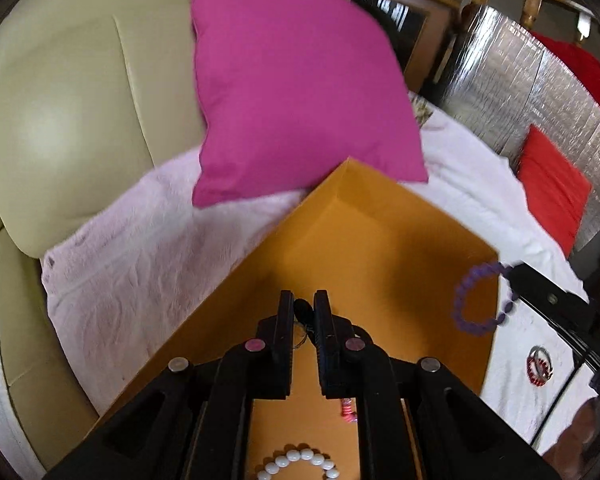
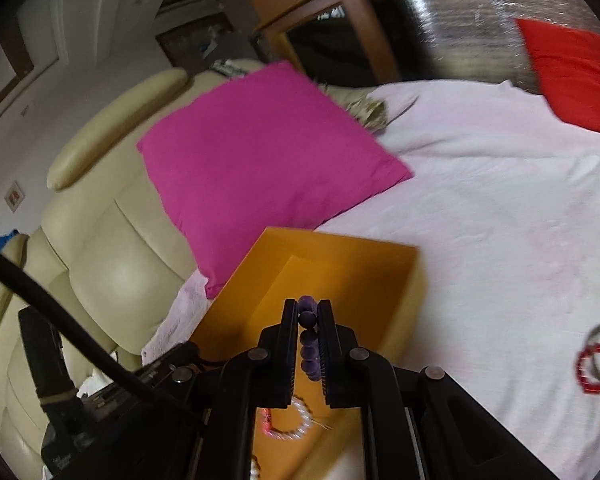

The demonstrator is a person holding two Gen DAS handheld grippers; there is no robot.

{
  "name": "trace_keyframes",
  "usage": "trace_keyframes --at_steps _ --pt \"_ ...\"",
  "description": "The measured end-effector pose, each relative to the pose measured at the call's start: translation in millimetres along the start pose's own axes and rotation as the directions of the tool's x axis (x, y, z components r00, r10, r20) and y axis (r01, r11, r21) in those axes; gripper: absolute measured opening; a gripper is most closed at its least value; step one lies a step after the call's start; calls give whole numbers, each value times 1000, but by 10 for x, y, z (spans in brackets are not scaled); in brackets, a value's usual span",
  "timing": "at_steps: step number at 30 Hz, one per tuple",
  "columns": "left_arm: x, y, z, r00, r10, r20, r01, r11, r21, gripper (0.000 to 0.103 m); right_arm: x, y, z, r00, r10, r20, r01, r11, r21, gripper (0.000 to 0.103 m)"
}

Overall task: Organize jewelry
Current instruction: 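Carry the purple bracelet and black hair tie into the orange box, release both, then move both open tools back to the red bracelet and scrunchie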

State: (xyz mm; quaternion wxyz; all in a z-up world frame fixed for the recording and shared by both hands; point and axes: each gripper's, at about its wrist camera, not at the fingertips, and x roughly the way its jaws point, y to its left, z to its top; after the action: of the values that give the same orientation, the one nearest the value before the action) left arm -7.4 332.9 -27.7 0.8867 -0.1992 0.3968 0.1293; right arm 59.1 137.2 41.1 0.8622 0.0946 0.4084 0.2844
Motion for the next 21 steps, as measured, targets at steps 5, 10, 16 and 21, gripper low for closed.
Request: trace_keyframes --at_steps 5,10,16,21 --pt "81 -65 -20 999 33 -32 -32 999 6 48 354 112 -4 997 -57 -60 55 998 -36 14" --pt "-34 -189 11 993 106 58 -109 993 54 57 204 -53 81 997 -81 -13 81 996 -23 25" --pt "-127 -640 -40 988 96 122 -113 984 139 57 -339 -486 95 988 -132 84 130 991 29 25" --pt "-207 -1132 -161 982 81 172 -120 965 234 57 -867 -1056 -62 973 -200 113 189 977 100 25"
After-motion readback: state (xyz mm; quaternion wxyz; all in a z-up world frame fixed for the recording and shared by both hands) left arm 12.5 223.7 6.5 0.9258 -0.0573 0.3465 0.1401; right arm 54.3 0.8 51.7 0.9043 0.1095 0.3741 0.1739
